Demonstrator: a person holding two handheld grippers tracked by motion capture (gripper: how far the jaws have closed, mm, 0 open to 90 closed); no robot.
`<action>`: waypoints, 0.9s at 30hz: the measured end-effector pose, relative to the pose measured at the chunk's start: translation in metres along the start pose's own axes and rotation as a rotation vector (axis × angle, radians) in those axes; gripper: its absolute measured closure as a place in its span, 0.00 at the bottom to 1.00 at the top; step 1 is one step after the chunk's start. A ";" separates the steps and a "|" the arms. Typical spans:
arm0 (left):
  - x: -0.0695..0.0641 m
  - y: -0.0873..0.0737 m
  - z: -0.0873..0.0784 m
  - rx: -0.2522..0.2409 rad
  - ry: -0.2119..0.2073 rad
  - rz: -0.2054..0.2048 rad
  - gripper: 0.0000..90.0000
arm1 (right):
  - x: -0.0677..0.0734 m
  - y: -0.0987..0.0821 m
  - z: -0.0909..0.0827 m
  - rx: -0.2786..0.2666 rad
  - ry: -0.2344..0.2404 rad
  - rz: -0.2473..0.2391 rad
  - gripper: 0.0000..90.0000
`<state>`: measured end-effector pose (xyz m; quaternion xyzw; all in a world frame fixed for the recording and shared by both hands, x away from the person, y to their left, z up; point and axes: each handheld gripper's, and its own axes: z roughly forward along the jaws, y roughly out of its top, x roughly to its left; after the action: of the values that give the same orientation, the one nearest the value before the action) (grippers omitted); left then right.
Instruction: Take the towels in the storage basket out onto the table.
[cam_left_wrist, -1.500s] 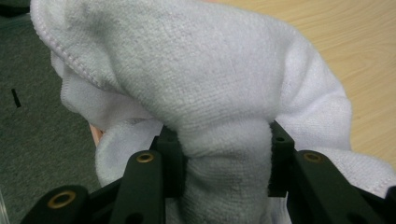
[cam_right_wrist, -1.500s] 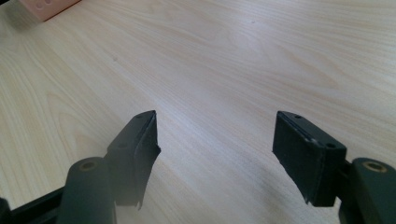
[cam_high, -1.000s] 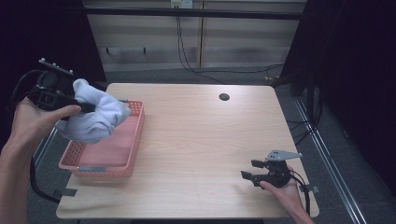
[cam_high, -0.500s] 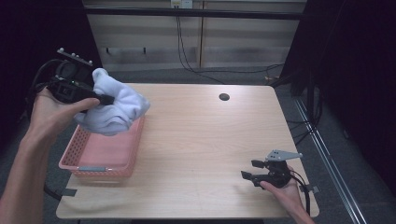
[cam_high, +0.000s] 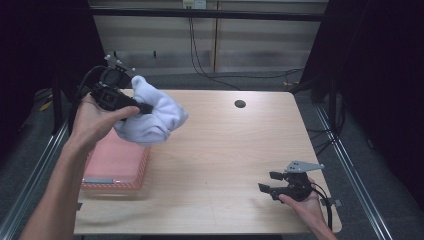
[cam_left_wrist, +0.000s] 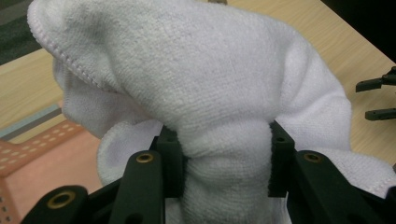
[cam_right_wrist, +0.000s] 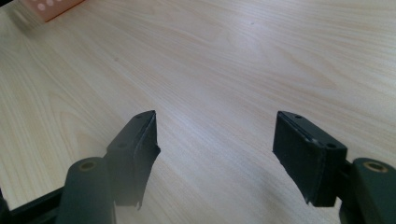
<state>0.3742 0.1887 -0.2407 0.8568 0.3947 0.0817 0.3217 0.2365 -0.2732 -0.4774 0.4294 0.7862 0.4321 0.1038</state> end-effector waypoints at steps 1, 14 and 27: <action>0.000 0.000 0.000 0.000 0.000 0.000 0.67 | 0.000 0.000 0.000 0.000 0.000 0.000 0.34; -0.027 -0.003 0.057 0.004 -0.104 0.031 0.66 | -0.002 0.000 -0.001 -0.005 -0.002 0.001 0.34; -0.079 -0.021 0.133 -0.022 -0.210 0.083 0.65 | -0.004 -0.001 -0.005 -0.017 -0.006 0.016 0.34</action>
<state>0.3597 0.0765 -0.3480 0.8727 0.3219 0.0089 0.3670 0.2361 -0.2796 -0.4760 0.4363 0.7785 0.4384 0.1063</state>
